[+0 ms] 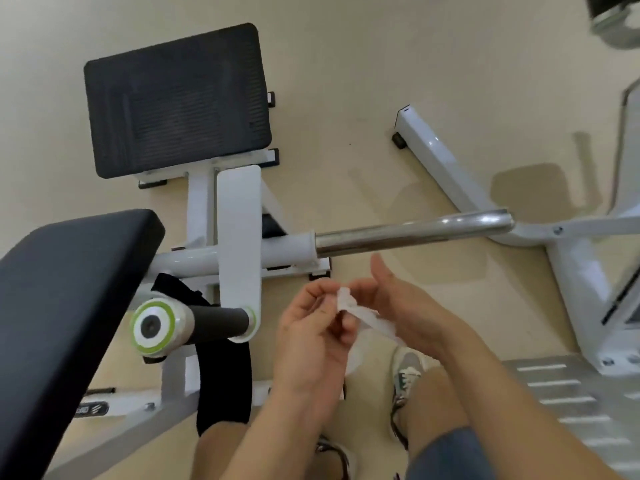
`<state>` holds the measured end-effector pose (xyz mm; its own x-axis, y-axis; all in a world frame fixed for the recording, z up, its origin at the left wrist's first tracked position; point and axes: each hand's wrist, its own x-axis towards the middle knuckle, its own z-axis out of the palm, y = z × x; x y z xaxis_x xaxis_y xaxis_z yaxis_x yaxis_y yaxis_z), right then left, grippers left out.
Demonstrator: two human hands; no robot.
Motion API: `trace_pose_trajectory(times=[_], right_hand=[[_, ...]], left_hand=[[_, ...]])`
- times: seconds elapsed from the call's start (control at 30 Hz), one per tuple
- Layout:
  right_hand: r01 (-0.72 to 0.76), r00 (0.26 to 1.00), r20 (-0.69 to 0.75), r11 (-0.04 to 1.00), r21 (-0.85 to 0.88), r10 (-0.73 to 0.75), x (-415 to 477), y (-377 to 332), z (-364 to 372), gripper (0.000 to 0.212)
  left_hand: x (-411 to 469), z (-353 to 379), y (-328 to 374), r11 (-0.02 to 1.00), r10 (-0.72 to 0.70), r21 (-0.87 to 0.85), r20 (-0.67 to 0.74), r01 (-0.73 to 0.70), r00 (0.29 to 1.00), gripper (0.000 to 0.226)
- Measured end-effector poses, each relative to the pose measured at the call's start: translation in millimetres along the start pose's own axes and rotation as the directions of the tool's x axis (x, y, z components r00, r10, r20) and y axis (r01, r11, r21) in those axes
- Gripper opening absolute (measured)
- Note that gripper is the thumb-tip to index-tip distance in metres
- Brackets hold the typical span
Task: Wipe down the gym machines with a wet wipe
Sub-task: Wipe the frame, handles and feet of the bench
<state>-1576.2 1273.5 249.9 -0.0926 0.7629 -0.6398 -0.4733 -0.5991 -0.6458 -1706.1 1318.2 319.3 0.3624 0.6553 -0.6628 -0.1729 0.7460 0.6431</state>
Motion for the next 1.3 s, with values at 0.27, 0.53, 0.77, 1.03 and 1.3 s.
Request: trace_pose_trajectory(times=[0.27, 0.53, 0.77, 1.03, 1.3], right_hand=[[0.123, 0.943, -0.256, 0.938, -0.324, -0.212, -135, -90, 27, 0.006], [0.063, 0.809, -0.353, 0.666, -0.743, -0.470, -212, -130, 49, 0.022], [-0.023, 0.771, -0.603, 0.938, -0.345, -0.203, -287, -148, 28, 0.058], [0.276, 0.898, -0.318, 0.952, -0.128, -0.303, -314, -170, -5, 0.073], [0.346, 0.758, -0.605, 0.936, 0.059, -0.242, -358, -186, -58, 0.033]], left_hand=[[-45, 56, 77, 0.996, -0.091, -0.005, -0.193, 0.092, 0.977, 0.018], [-100, 122, 81, 0.901, -0.258, 0.369, 0.034, 0.228, 0.966, 0.019], [-116, 151, 105, 0.886, -0.350, 0.411, 0.295, 0.212, 0.889, 0.018], [-127, 223, 108, 0.662, -0.419, 0.738, 0.512, -0.134, 0.750, 0.029], [-121, 328, 84, 0.569, -0.182, 0.738, 0.544, -0.364, 0.819, 0.014]])
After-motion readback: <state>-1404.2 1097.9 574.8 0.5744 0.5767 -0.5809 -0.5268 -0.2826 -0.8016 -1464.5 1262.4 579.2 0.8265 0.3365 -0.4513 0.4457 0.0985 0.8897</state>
